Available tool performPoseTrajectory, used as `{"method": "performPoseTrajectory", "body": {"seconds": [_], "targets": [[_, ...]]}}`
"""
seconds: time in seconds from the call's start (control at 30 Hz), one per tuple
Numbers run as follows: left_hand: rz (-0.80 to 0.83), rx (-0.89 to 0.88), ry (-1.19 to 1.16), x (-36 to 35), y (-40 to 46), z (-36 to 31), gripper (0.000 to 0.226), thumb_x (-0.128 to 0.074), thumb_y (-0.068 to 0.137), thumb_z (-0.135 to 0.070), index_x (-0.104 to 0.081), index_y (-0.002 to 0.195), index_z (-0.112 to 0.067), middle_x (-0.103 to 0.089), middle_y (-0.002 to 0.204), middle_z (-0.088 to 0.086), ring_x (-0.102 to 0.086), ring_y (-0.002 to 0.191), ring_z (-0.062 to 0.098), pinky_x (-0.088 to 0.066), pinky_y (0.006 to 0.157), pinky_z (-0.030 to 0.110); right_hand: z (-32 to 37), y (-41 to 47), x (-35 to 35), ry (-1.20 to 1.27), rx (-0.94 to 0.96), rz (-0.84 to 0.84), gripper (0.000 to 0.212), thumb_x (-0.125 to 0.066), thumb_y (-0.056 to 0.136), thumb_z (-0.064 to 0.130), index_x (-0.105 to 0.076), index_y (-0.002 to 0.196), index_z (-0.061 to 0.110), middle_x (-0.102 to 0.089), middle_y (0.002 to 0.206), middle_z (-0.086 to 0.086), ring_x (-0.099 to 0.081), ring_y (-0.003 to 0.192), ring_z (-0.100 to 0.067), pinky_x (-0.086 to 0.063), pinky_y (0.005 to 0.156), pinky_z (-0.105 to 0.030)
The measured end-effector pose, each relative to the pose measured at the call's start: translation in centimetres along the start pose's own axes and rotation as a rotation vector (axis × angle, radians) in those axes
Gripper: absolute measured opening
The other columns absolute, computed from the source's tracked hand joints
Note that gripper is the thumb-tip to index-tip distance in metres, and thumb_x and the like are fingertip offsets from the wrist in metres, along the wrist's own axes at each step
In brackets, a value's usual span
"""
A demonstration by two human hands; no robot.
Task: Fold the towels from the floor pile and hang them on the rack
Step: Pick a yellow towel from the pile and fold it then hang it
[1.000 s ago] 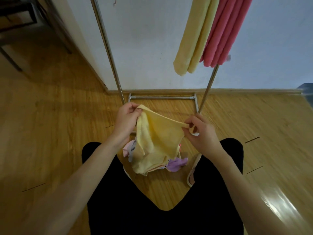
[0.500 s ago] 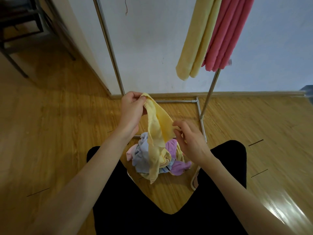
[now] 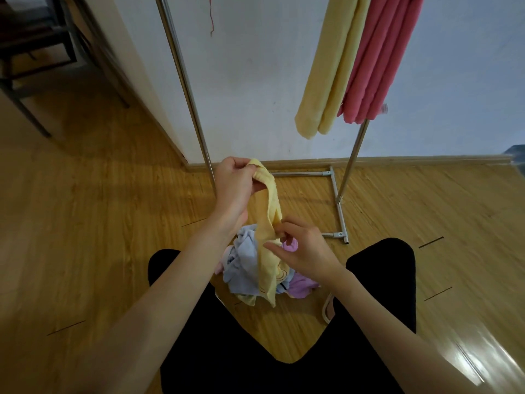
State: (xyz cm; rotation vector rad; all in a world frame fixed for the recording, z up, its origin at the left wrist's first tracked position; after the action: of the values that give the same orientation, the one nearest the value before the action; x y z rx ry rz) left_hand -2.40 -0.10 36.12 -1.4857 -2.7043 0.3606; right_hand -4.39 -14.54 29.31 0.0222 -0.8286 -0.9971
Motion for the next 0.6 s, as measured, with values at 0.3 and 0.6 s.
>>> {"method": "performPoseTrajectory", "body": {"seconds": [0.3, 0.6], "targets": [[-0.033, -0.100, 0.187, 1.6, 1.2, -2.1, 0.014, -0.053, 0.093, -0.003, -0.058, 0.106, -0.001, -0.060, 0.091, 0.007, -0.065, 0.083, 0.017, -0.055, 0.057, 0.018, -1.3, 1.4, 7.2, 0.055, -0.123, -0.204, 0.005, -0.067, 0.082, 0.004, -0.063, 0.082, 0.007, -0.062, 0.078, -0.001, -0.060, 0.067, -0.012, -0.054, 0.061, -0.031], [0.045, -0.581, 0.667, 0.6, 1.0, -11.8, 0.003, -0.063, 0.082, -0.007, -0.063, 0.085, -0.007, -0.064, 0.068, 0.005, -0.061, 0.051, 0.006, -0.048, 0.047, 0.018, 2.5, 6.7, 16.2, 0.005, -0.046, -0.339, 0.007, -0.068, 0.078, 0.001, -0.063, 0.080, 0.005, -0.063, 0.072, -0.001, -0.059, 0.063, -0.012, -0.053, 0.063, -0.025]]}}
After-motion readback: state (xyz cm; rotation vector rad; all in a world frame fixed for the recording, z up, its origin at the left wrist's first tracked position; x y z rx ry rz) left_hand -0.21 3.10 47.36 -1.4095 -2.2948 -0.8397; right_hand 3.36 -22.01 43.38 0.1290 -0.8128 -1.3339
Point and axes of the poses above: each hand's wrist, its own y-axis towards the middle knuckle, its own x-axis out of the back of the hand, z = x × y, the point moved 7 cm from there along y, towards the middle knuckle
